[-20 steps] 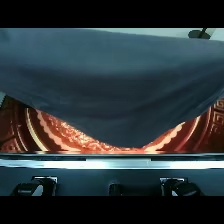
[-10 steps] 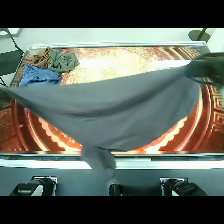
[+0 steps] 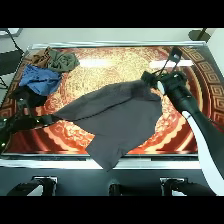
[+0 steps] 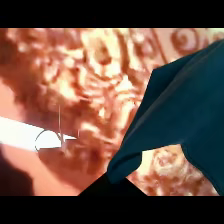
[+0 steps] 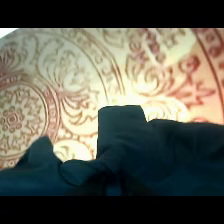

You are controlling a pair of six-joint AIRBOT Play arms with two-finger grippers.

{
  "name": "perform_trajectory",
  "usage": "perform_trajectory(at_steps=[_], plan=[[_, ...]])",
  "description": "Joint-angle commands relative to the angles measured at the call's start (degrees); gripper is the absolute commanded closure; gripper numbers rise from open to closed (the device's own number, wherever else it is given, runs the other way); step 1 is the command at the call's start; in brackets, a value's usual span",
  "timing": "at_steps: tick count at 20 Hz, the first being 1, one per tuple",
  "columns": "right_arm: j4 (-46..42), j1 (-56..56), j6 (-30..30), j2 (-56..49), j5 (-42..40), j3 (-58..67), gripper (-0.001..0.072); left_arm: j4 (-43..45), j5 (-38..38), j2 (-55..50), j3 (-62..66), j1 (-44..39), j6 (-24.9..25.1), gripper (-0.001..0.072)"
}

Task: Fold the shirts.

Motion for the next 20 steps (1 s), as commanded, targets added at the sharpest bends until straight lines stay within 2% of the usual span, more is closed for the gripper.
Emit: perform_trajectory(at_steps=[1, 3, 4, 6, 8, 10, 11, 12, 13, 16, 20], plan=[[12.7, -0.09, -10.91, -2.45, 4.28, 0.07, 0.0349, -2.32, -0.46, -4.31, -0.72, -0.02, 0.02, 0.068], [20.09, -2.32, -21.2, 1.05, 7.08, 0.13, 0.0325, -2.29, -0.42, -4.2, -0.72, -0.02, 0.04, 0.068], [25.73, -5.14, -26.36, 3.43, 8.17, 0.13, 0.0275, -2.27, 0.0, -4.2, -0.72, -0.02, 0.17, 0.068], [35.69, -13.44, -34.25, 7.06, 12.33, 0.13, 0.0264, -2.29, 0.98, -4.2, -0.72, -0.02, 3.02, 0.068], [42.14, -23.21, -41.99, 8.0, 25.07, 0.07, 0.0236, -2.27, 1.62, -4.2, -0.72, -0.02, 4.63, 0.068], [40.3, -29.09, -46.12, 8.09, 40.74, -3.04, 0.0237, -2.29, 2.38, -4.2, -0.72, -0.02, 4.59, 0.068], [39.43, -29.73, -47.82, 8.61, 45.62, -7.04, 0.0236, -2.29, 2.62, -4.2, -0.72, -0.02, 4.59, 0.068], [39.12, -29.29, -48.96, 9.9, 48.06, -13.25, 0.0202, -2.29, 2.86, -4.2, -0.72, -0.02, 4.59, 0.068], [39.6, -27.89, -48.92, 11.69, 46.64, -20.5, 0.0161, -2.29, 3.04, -4.2, -0.72, -0.02, 4.57, 0.068], [47.1, -20.04, -47.45, 16.26, 34.01, -39.39, 0.0155, -2.29, 4.02, -4.2, -0.72, -0.02, 4.57, 0.068], [61.66, -9.46, -46.34, 16.37, 16.52, -49.75, 0.0157, -2.32, 5.77, -4.17, -0.72, -0.02, 4.57, 0.068]])
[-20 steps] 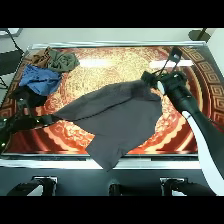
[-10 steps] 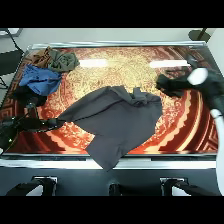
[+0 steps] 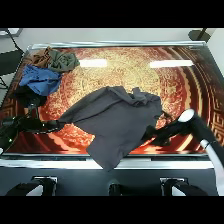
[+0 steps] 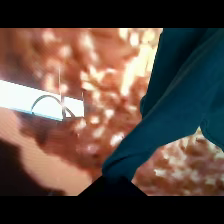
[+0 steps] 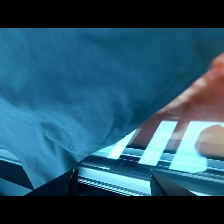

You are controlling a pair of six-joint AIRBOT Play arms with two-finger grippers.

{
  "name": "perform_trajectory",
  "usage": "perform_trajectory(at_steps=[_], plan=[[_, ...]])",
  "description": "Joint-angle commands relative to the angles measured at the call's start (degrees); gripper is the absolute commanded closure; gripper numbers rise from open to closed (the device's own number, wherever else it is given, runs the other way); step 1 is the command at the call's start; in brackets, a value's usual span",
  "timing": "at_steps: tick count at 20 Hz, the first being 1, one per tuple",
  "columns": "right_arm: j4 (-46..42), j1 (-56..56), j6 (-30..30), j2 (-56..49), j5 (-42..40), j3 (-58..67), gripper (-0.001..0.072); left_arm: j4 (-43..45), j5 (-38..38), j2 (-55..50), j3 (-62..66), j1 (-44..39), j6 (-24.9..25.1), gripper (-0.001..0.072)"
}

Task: Fold the shirts.

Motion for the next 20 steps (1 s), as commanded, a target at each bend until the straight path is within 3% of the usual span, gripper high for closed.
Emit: perform_trajectory(at_steps=[1, 6, 7, 8, 10, 12, 14, 16, 18, 20], plan=[[13.42, 8.26, -0.07, 0.81, -13.73, -9.22, 0.0158, 0.0, 1.49, -0.02, -0.04, -0.02, 0.09, 0.068], [14.19, 13.46, 4.44, 0.37, -20.92, -9.2, 0.0189, 0.0, 1.57, -0.02, -0.02, -0.02, 0.09, 0.068], [14.32, 13.44, 4.46, 0.24, -20.92, -9.2, 0.0257, 0.0, 1.6, 0.0, -0.02, -0.02, 0.09, 0.068], [14.34, 13.44, 4.46, 0.26, -20.79, -9.2, 0.0376, 0.0, 1.62, 0.0, -0.02, -0.02, 0.09, 0.0679], [14.25, 13.44, 2.84, 0.28, -20.2, -9.11, 0.0668, -0.02, 1.88, 0.02, 0.02, -0.02, 0.07, 0.068], [11.02, 13.16, -2.54, 0.94, -17.94, -6.71, 0.067, 0.04, 4.96, 0.15, 1.42, -0.02, 0.92, 0.0681], [-2.91, 13.16, -3.04, 4.24, -14.38, 0.87, 0.067, 0.11, 9.01, 1.4, 6.73, -0.02, 7.13, 0.0681], [-22.69, 13.16, -2.08, 9.53, -14.08, 13.27, 0.067, 0.24, 8.07, 4.57, 15.61, -0.02, 9.11, 0.068], [-42.16, 13.16, -0.66, 14.93, -19.43, 27.89, 0.067, -0.11, 3.98, 8.26, 27.32, -0.13, 9.05, 0.0681], [-54.45, 13.16, -0.22, 19.06, -28.28, 42.25, 0.067, -0.04, -0.07, 11.69, 40.74, -0.2, 8.15, 0.0681]])
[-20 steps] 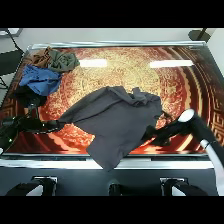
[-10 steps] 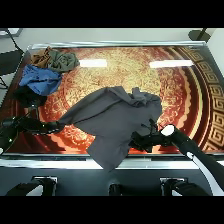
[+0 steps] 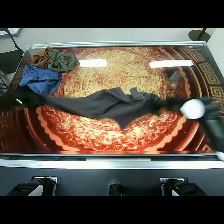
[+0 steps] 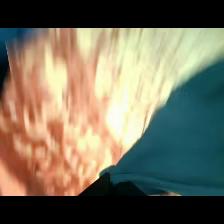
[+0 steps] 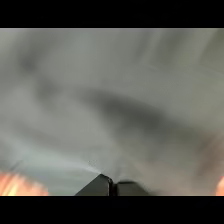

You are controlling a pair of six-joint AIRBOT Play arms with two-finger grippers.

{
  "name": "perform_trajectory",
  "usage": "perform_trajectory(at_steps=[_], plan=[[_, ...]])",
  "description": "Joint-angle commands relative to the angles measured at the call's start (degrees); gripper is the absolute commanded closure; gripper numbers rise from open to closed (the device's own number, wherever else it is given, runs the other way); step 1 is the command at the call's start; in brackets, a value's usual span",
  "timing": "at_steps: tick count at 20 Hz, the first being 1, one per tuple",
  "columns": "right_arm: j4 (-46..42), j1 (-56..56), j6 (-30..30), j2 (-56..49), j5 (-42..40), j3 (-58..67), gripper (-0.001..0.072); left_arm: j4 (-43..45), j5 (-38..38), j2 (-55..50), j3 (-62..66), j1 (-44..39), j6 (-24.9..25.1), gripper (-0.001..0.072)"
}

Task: Fold the shirts.

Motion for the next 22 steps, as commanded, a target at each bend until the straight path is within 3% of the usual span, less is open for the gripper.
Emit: perform_trajectory(at_steps=[1, 3, 5, 12, 16, 19, 22], plan=[[-27.45, 0.09, 0.85, 7.28, -12.26, 24.3, 0.067, 0.17, -6.03, 5.6, 21.75, 0.04, -0.42, 0.0681], [-27.58, 0.09, 1.05, 9.14, -12.35, 34.73, 0.067, 0.17, -7.52, 8.02, 32.96, 0.04, -0.7, 0.0681], [-27.52, 0.09, 4.7, 10.84, -7.19, 40.74, 0.067, 0.15, -7.52, 10.6, 39.78, 0.02, -2.34, 0.0681], [-26.47, 0.09, 21.11, 13.99, 9.38, 42.71, 0.067, 0.17, -5.97, 14.97, 41.72, 0.02, -2.62, 0.0682], [-23.58, 0.09, 22.67, 11.65, 24.76, 42.47, 0.0669, 0.87, -1.73, 12.11, 41.4, 0.04, -2.56, 0.0681], [-13.14, 0.09, 15.15, 3.78, 35.76, 41.75, 0.0669, 2.67, 10.73, 5.84, 37.51, 0.04, -2.38, 0.0681], [-12.57, -0.37, 13.07, -8.02, 27.06, 40.28, 0.0669, 5.2, 11.21, -1.66, 28.37, 0.09, 0.68, 0.068]])
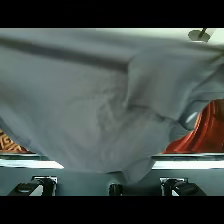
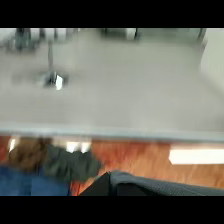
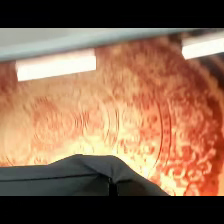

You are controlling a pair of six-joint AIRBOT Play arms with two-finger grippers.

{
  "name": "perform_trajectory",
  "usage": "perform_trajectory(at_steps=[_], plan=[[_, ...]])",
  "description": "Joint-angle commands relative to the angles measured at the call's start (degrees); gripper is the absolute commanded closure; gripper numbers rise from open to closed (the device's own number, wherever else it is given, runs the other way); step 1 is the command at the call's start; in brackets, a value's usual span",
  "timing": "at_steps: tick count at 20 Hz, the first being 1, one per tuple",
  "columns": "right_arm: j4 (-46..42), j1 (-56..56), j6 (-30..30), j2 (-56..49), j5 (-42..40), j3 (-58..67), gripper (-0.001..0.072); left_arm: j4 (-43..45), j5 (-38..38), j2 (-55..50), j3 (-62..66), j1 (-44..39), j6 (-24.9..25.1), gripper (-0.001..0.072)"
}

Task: Fold the shirts.

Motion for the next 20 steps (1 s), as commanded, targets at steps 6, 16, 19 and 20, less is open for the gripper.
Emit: perform_trajectory(at_steps=[6, 16, 19, 20], plan=[[35.98, -12.37, -0.42, -36.68, -12.39, -0.83, 0.0669, 0.85, 3.15, -28.11, -14.4, 0.13, 2.36, 0.068], [39.5, -22.58, -1.49, -45.24, -25.35, -0.83, 0.067, -10.16, -16.22, -40.81, -14.45, 0.04, -3.17, 0.068], [37.44, -24.48, -7.45, -48.61, -15.69, -0.83, 0.0669, -10.08, -16.35, -43.69, -15.39, -2.05, -7.37, 0.068], [37.11, -24.81, -8.74, -49.46, -13.51, -0.83, 0.0669, -10.08, -15.78, -44.63, -15.41, -2.69, -7.37, 0.068]])
